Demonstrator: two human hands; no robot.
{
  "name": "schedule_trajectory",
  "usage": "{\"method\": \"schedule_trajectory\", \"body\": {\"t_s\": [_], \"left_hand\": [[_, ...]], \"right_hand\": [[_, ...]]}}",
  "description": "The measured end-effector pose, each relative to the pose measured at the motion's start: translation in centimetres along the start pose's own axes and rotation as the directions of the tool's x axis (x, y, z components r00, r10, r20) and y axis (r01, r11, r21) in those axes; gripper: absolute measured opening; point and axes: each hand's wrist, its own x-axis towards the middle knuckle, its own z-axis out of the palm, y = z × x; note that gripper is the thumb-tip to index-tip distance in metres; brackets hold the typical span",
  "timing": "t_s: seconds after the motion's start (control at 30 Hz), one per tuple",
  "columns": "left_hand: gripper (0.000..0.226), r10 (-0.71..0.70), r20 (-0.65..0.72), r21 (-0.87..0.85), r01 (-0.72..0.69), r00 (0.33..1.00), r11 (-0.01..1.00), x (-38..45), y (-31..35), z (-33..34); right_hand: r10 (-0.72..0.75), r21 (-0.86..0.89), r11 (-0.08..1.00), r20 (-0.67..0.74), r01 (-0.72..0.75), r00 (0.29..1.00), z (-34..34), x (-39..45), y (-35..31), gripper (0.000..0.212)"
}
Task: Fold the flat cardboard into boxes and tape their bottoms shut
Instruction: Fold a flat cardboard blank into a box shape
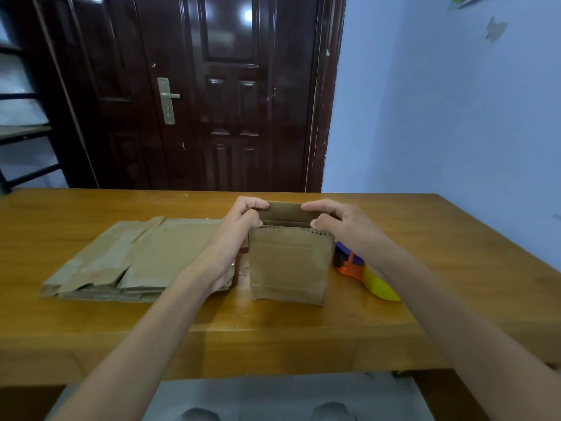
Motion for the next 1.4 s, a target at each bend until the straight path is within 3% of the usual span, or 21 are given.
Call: {"method": "schedule_trajectory", "body": {"t_s": [0.17, 0.33, 0.47, 0.57, 0.63, 0.7, 0.77, 0.83, 0.9, 0.97, 1.13, 1.23, 1.4], "left_hand": [[0.054, -0.037, 0.091, -0.006, 0.037, 0.995, 0.999, 0.3, -0.1, -0.5], [0.078, -0.098, 0.229, 0.109, 0.074, 0.969, 0.991, 0.9, -0.2, -1.7], [0.080, -0.227, 0.081, 0.314, 0.191, 0.971, 0.930, 3.9, 0.5, -0.4], [0.056, -0.237, 0.038, 0.307, 0.214, 0.971, 0.927, 4.8, 0.1, 0.5], [0.070, -0.269, 0.025, 0.270, 0.253, 0.963, 0.929, 4.5, -0.4, 0.8], [0.086, -0.287, 0.105, 0.262, 0.252, 0.952, 0.932, 3.5, -0.4, 0.3], [0.080, -0.223, 0.168, 0.215, 0.185, 0.960, 0.959, 2.7, 0.0, 0.0], [0.054, -0.101, 0.160, 0.128, 0.081, 0.982, 0.989, 1.1, 0.6, 0.4], [0.046, -0.020, 0.140, -0.011, 0.022, 0.990, 1.000, -0.1, -0.4, 0.6], [0.051, 0.029, 0.133, -0.052, -0.022, 0.991, 0.998, -0.1, -1.8, 0.4], [0.062, 0.125, 0.119, 0.051, -0.132, 0.985, 0.990, -0.4, -2.9, 1.0], [0.076, 0.119, 0.115, -0.021, -0.117, 0.986, 0.993, -0.7, -3.3, 1.5], [0.114, 0.180, 0.143, 0.075, -0.192, 0.973, 0.978, -1.0, -2.8, 1.2]], "right_hand": [[0.057, -0.031, 0.998, 0.041, -0.055, 0.998, 0.1, 0.4, -0.8, 0.039], [0.059, -0.123, 0.991, 0.120, -0.044, 0.991, 0.0, 0.6, -0.7, 0.059], [0.016, -0.172, 0.985, 0.165, 0.013, 0.986, 0.3, 0.6, -0.4, 0.068], [0.080, -0.181, 0.982, 0.183, -0.046, 0.980, 0.6, 1.5, -0.9, 0.063], [0.125, -0.166, 0.982, 0.185, -0.094, 0.975, 0.5, 1.8, -1.3, 0.060], [0.168, -0.066, 0.985, 0.160, -0.159, 0.973, 0.4, 1.6, -1.4, 0.072], [0.147, 0.032, 0.988, 0.149, -0.153, 0.978, -0.1, 1.1, -1.1, 0.072], [0.058, 0.144, 0.985, 0.218, -0.091, 0.974, -0.5, 1.0, -0.2, 0.045], [0.034, 0.219, 0.971, 0.281, -0.099, 0.959, -0.8, 1.2, 0.6, 0.042], [0.072, 0.248, 0.957, 0.292, -0.148, 0.954, -0.8, 1.4, 1.0, 0.043], [0.162, 0.285, 0.933, 0.209, -0.218, 0.964, 0.0, 1.8, 1.2, 0.033], [0.261, 0.306, 0.906, 0.143, -0.294, 0.955, 1.1, 1.8, 1.9, 0.028], [0.311, 0.403, 0.874, -0.032, -0.273, 0.950, 2.6, 0.8, 2.1, 0.053]]}}
